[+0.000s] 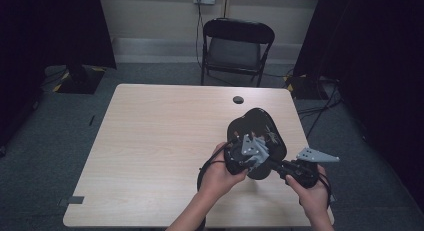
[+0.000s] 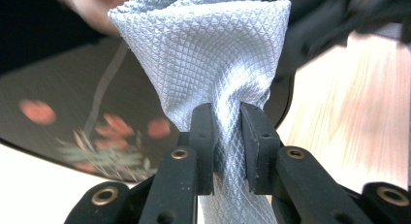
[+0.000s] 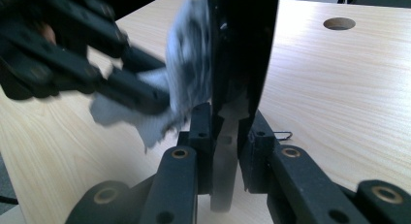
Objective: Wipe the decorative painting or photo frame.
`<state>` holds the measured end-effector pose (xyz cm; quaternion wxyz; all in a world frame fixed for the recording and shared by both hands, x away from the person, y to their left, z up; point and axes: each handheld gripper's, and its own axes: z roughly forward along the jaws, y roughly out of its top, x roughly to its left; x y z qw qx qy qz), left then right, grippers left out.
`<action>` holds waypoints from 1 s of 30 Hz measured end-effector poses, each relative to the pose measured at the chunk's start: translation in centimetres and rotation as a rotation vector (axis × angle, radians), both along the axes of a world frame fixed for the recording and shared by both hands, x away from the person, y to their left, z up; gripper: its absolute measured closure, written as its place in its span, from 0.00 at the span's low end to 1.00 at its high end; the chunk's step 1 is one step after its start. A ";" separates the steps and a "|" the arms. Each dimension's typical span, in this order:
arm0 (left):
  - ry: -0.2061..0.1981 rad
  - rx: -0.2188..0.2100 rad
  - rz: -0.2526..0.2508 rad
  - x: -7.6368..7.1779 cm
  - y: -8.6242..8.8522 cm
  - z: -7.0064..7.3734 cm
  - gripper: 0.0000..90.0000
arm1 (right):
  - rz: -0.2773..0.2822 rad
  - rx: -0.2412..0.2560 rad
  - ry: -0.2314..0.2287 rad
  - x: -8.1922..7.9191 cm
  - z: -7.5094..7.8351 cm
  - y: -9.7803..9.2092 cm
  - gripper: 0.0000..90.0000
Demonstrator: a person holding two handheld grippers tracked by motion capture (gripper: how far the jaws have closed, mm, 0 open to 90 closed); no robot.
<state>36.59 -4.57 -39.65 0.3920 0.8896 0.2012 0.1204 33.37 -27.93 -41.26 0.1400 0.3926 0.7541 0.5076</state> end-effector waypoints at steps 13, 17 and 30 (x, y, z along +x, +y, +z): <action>0.102 0.046 0.017 -0.3 0.4 -5.8 0.86 | 0.006 -0.011 0.005 -0.1 0.1 0.0 0.87; 0.123 0.065 0.017 -0.4 0.3 -7.0 0.85 | 0.008 -0.010 0.006 -0.1 0.1 -0.1 0.87; 0.060 0.015 -0.001 -0.9 0.8 -3.5 0.86 | 0.019 -0.004 0.017 -0.2 0.2 -0.6 0.87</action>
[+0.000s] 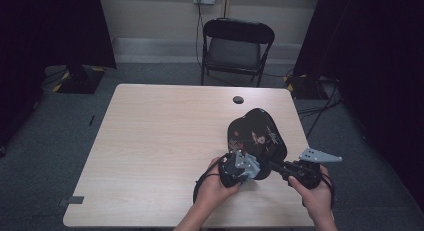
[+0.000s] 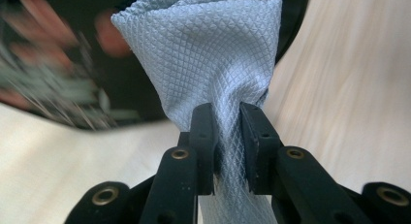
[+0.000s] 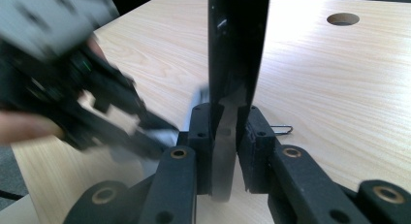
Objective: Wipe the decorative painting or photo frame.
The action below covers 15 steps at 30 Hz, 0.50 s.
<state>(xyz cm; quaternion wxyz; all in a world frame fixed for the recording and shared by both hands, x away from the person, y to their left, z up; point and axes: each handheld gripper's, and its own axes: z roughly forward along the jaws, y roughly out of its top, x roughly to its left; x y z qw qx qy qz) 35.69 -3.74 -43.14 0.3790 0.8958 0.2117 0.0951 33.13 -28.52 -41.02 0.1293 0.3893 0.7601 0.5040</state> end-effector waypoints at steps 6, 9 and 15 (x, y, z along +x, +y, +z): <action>-0.079 -0.055 -0.016 -0.2 -0.1 5.2 0.85 | 0.010 0.001 0.009 0.0 -0.1 -0.1 0.86; -0.107 -0.070 -0.025 -0.1 -0.5 7.2 0.86 | 0.012 0.000 0.013 0.0 -0.1 -0.1 0.86; -0.143 -0.092 -0.029 0.1 -1.6 9.5 0.86 | 0.016 -0.002 0.011 0.0 -0.1 -0.2 0.87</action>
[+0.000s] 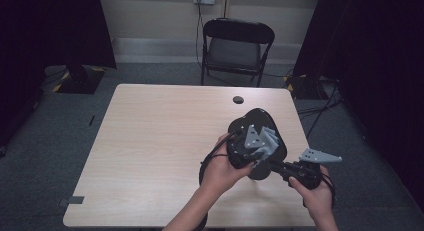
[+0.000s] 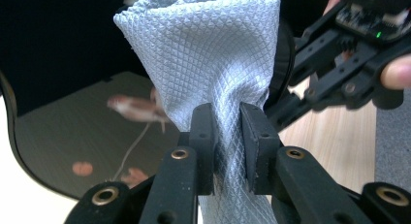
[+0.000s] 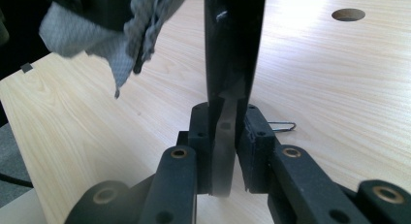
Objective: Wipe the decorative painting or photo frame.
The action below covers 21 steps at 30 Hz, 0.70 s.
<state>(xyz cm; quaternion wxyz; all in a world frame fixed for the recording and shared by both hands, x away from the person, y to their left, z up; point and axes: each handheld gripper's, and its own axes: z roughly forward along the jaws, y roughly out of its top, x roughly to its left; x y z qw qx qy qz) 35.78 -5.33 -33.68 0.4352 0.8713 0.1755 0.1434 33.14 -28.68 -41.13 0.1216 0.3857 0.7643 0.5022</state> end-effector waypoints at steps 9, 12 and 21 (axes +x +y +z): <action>0.014 0.032 -0.013 0.3 -0.6 -1.4 0.86 | 0.002 -0.006 0.000 0.0 0.1 -0.2 0.87; 0.027 0.045 -0.009 0.1 -0.4 -2.5 0.86 | 0.005 -0.009 -0.002 0.0 0.1 -0.2 0.87; 0.102 0.082 0.008 0.1 0.3 -7.1 0.86 | 0.004 -0.019 -0.002 -0.1 0.2 0.0 0.87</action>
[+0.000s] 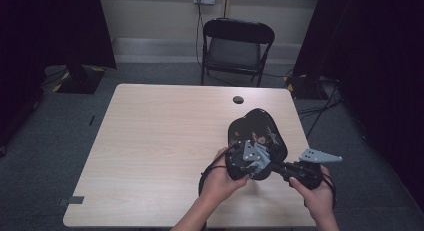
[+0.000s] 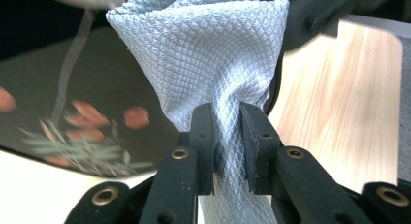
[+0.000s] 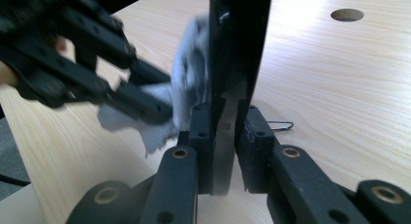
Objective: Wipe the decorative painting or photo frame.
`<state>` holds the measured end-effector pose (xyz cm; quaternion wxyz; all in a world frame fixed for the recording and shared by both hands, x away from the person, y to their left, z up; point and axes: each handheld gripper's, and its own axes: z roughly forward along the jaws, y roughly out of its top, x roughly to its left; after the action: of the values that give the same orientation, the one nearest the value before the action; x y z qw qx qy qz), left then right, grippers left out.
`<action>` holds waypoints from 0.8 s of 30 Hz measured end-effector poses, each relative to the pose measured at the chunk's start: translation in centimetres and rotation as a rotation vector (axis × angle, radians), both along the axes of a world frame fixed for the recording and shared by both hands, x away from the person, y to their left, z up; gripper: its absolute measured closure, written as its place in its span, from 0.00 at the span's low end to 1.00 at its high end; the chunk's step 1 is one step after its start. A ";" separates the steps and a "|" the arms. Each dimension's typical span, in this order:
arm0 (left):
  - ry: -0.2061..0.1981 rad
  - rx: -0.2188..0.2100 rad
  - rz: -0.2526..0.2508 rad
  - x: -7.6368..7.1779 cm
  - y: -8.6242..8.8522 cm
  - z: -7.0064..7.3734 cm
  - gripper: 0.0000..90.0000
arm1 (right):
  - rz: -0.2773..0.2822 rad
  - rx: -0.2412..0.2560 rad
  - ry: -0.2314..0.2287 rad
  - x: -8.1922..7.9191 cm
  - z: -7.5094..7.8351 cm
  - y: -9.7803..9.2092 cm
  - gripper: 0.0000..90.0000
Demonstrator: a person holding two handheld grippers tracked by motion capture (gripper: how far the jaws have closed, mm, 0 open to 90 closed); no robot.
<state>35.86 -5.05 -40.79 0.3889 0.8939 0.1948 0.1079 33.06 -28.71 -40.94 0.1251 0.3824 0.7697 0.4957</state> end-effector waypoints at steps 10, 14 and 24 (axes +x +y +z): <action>0.092 0.047 0.037 0.3 0.4 -4.6 0.86 | 0.000 0.009 0.004 0.0 0.0 -0.1 0.87; 0.130 0.073 0.039 0.2 0.7 -5.8 0.86 | 0.001 0.014 0.010 0.1 0.0 -0.1 0.86; 0.104 0.038 0.033 -0.2 1.0 -4.6 0.86 | 0.006 0.009 0.011 0.0 0.0 -0.3 0.85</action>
<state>35.66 -4.08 -45.38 0.3593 0.9024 0.2272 0.0713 33.02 -29.01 -40.91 0.1178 0.3833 0.7692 0.4975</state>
